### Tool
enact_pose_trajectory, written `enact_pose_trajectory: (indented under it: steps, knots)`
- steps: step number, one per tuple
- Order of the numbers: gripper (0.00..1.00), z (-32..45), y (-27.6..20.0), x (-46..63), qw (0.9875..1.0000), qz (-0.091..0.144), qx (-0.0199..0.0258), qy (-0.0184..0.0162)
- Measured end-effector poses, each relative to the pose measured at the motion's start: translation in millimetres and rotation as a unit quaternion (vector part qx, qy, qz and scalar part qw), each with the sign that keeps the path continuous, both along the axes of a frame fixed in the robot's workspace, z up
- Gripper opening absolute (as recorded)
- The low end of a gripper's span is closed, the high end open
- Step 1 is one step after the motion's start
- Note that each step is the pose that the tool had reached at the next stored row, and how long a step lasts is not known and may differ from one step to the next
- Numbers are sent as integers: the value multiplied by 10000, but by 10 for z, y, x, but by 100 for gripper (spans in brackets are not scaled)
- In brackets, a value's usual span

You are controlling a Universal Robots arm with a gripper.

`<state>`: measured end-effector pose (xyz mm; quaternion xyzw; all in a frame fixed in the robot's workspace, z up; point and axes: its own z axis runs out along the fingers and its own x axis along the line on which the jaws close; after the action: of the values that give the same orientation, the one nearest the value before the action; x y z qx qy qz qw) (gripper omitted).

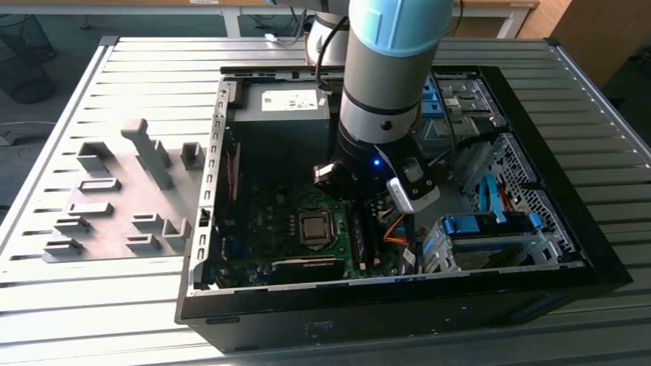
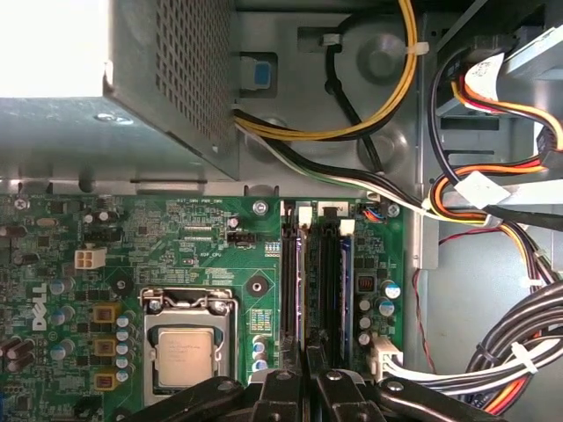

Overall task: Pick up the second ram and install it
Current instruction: 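Insert the second ram into the second slot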

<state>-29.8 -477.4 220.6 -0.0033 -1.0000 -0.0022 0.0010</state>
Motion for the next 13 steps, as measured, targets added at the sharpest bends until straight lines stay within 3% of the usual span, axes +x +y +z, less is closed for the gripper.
enact_pose_trajectory:
  steps: [13]
  knots:
    - [14, -39, -16, 5, 10000, 0, -23, 0]
